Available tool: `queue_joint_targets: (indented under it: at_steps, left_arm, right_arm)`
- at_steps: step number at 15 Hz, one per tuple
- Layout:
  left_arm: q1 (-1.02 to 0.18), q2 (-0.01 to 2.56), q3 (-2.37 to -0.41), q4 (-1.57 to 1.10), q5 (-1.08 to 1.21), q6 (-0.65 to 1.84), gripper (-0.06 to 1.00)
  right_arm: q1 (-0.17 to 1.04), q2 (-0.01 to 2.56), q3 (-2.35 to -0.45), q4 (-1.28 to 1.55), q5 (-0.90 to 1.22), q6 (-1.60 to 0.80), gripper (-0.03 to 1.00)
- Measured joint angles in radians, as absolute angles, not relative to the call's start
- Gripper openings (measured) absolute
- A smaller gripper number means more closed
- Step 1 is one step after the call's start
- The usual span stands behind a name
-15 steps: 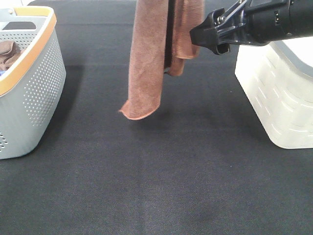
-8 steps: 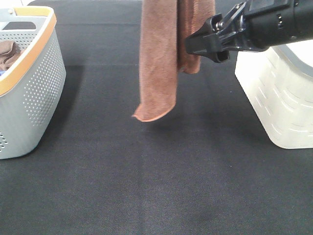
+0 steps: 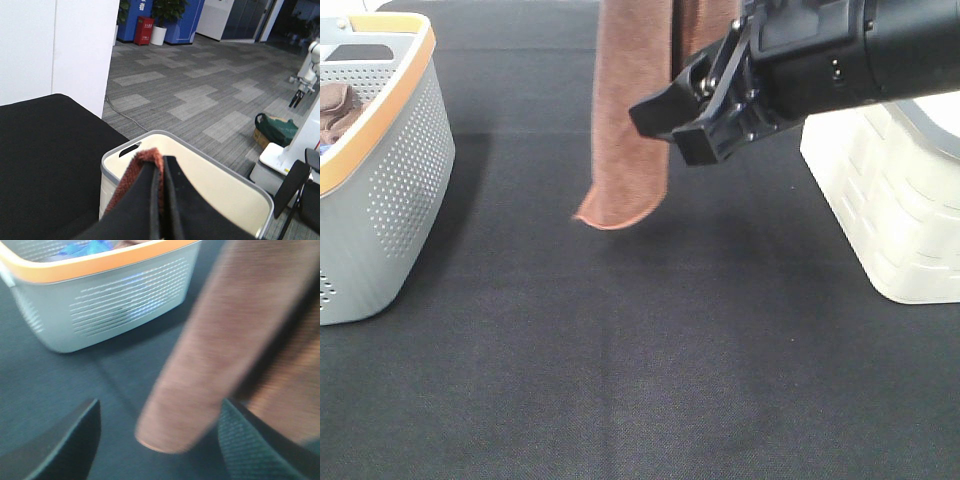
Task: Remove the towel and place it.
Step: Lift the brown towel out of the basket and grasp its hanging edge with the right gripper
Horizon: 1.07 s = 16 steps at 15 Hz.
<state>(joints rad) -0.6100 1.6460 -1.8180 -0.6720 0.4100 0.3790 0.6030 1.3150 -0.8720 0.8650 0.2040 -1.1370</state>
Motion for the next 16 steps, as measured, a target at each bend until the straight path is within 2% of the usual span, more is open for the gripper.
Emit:
queue_joint_targets:
  at_steps: [7, 16]
  left_arm:
    - [-0.609, 1.565, -1.818, -0.678, 0.628, 0.649, 0.00]
    - [-0.609, 1.565, -1.818, -0.689, 0.679, 0.678, 0.00]
  right_arm:
    - [0.603, 1.315, -0.872, 0.865, 0.168, -1.082, 0.64]
    - [0.603, 1.314, -0.822, 0.865, 0.122, -1.033, 0.64]
